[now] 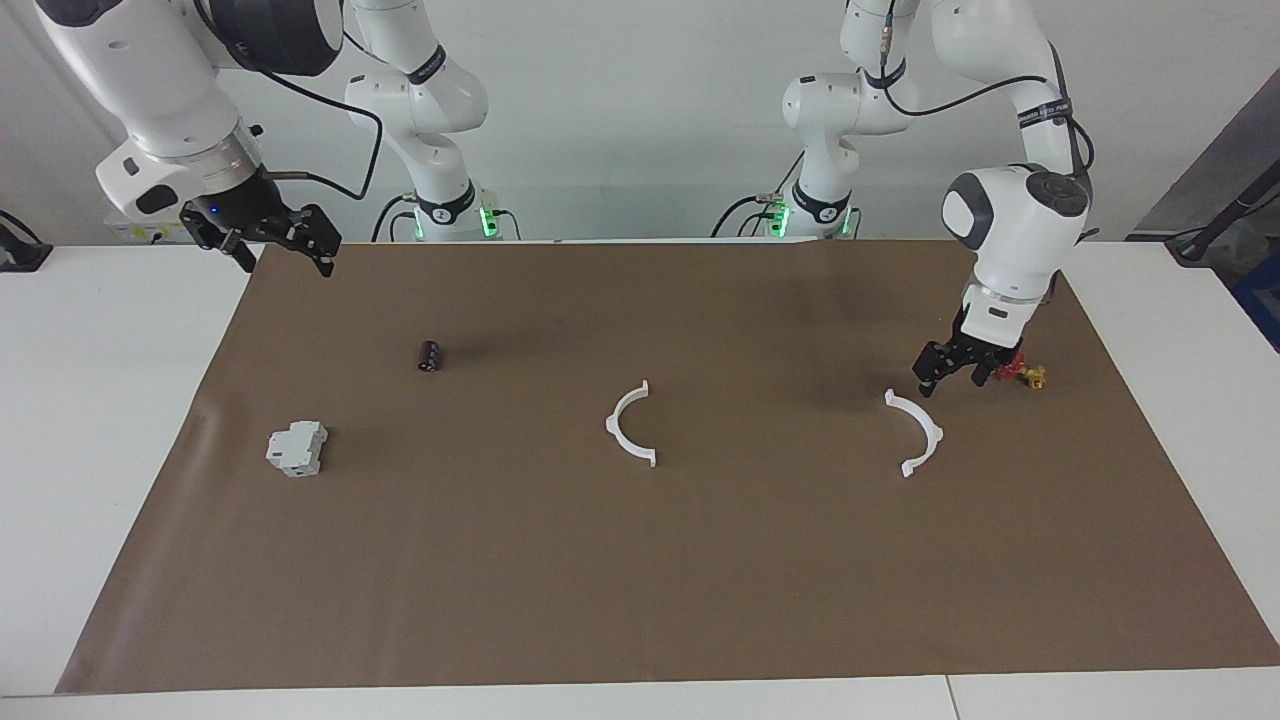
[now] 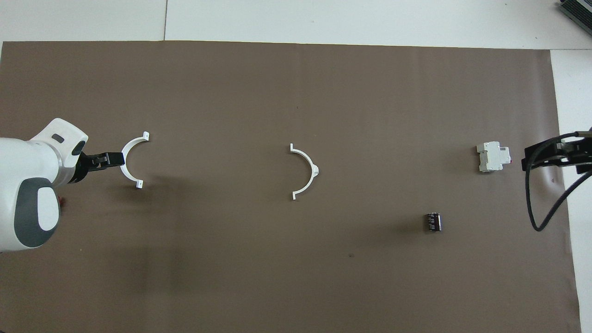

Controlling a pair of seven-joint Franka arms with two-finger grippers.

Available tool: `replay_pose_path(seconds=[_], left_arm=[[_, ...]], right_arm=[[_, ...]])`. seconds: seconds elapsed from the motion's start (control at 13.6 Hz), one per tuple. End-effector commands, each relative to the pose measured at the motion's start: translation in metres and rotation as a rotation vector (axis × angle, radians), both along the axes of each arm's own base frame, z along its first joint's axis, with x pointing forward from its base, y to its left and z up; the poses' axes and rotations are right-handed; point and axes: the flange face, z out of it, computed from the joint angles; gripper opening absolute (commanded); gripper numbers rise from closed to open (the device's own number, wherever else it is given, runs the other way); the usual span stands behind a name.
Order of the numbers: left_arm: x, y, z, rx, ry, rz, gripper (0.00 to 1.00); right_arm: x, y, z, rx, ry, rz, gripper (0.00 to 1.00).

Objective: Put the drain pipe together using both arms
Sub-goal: 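Grasp the other white half-ring with the left gripper and lift it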

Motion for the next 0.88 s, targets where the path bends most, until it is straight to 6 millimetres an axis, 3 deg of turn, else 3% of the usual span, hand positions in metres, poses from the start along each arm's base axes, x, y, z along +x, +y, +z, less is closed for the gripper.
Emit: replay_pose_path(seconds=[0.0, 0.81], left_arm=[[0.008, -0.022, -0.036, -0.013, -0.014, 0.07, 1.0], [-0.007, -0.014, -0.053, -0.011, 0.01, 0.079, 1.0]], right_arm=[[0.0, 0.001, 0.002, 0.024, 0.005, 0.015, 1.0], [0.0, -0.001, 0.001, 0.026, 0.008, 0.016, 1.0]])
